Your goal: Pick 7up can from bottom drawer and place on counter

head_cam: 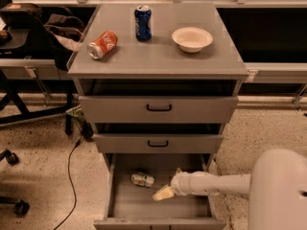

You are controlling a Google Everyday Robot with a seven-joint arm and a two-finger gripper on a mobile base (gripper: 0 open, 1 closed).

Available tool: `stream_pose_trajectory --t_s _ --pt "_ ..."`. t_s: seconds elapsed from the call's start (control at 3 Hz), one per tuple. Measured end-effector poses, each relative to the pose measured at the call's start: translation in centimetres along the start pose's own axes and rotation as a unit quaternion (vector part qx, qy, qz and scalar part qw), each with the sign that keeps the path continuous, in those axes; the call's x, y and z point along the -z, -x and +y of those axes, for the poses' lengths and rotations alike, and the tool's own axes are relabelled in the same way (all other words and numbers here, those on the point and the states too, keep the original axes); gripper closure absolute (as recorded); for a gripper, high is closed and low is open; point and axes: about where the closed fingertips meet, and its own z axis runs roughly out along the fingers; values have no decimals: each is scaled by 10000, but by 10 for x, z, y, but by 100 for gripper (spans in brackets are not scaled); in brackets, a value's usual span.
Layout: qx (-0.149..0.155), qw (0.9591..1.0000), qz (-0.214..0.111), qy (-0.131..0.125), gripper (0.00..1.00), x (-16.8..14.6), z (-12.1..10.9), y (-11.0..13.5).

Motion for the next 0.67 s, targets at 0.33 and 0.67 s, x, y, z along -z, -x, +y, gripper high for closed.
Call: stream_pose_trajectory --t_s 0.33,0.67 --pt "10 10000 -55 -32 0 -17 2 -4" --pt "52 9998 -132 -165 0 -33 1 -1"
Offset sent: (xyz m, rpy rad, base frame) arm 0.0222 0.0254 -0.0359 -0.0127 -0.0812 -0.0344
